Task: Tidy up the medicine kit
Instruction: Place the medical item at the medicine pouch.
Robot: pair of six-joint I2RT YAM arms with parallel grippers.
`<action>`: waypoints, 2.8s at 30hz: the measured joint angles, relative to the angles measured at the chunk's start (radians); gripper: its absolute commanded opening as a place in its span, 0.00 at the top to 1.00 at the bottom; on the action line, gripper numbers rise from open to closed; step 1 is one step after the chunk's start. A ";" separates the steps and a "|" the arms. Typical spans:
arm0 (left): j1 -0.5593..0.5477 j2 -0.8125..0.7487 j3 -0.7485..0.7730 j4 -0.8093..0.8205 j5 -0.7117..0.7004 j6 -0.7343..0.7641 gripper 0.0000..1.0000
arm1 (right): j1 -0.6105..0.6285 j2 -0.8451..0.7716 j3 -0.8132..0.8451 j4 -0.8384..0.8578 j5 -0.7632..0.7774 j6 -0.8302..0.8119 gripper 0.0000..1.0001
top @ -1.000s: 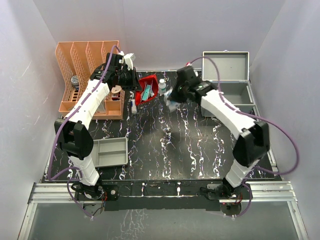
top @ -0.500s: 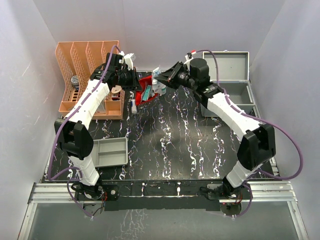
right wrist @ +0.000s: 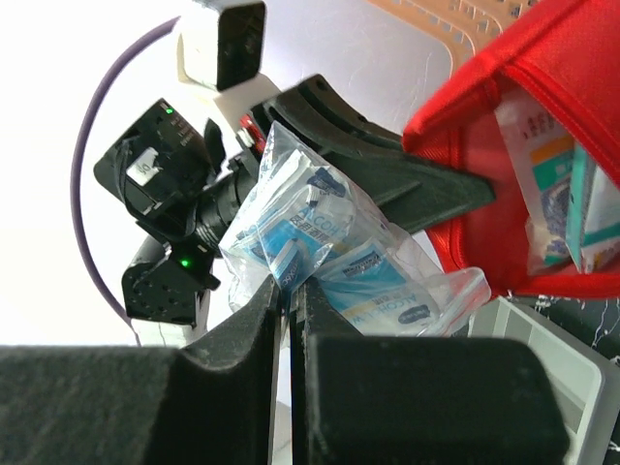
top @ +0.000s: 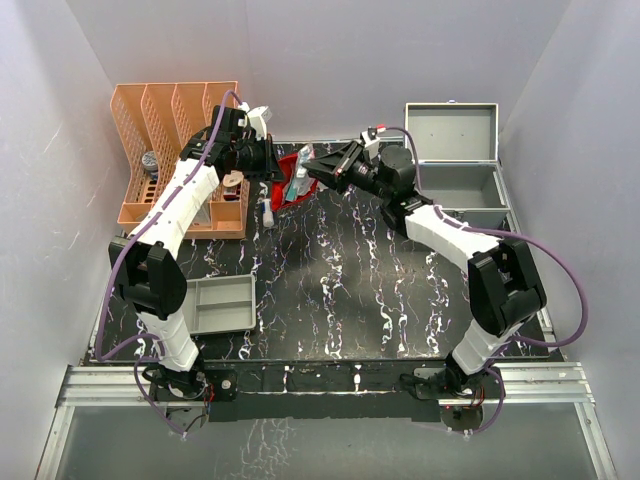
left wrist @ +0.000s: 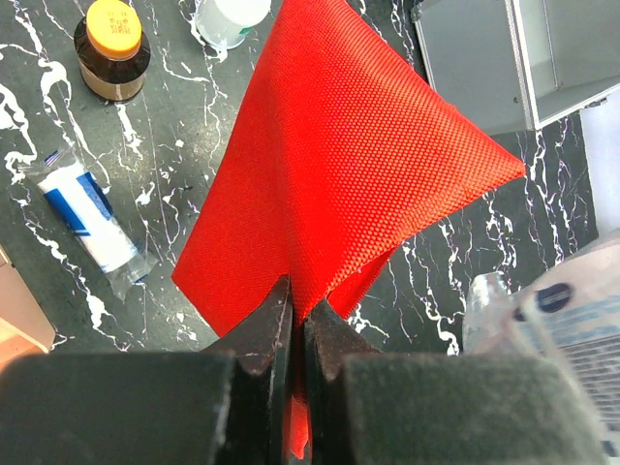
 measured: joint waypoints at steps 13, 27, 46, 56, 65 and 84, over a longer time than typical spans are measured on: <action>0.000 0.000 0.000 0.000 0.006 -0.002 1.00 | 0.018 0.121 -0.057 0.175 0.002 0.110 1.00; 0.000 0.000 0.000 0.008 0.042 -0.004 1.00 | 0.022 0.245 0.009 0.240 0.034 0.152 1.00; 0.003 -0.001 -0.002 0.020 0.085 -0.007 1.00 | 0.010 0.251 0.089 0.061 0.076 0.068 1.00; 0.003 -0.008 -0.013 0.037 0.159 -0.024 1.00 | -0.001 0.265 0.151 -0.063 0.100 0.013 1.00; 0.003 -0.018 -0.026 0.054 0.187 -0.034 1.00 | 0.000 0.313 0.418 -0.458 0.122 -0.185 0.74; -0.002 -0.019 -0.026 0.056 0.211 -0.041 1.00 | 0.002 0.213 0.565 -1.059 0.313 -0.547 0.60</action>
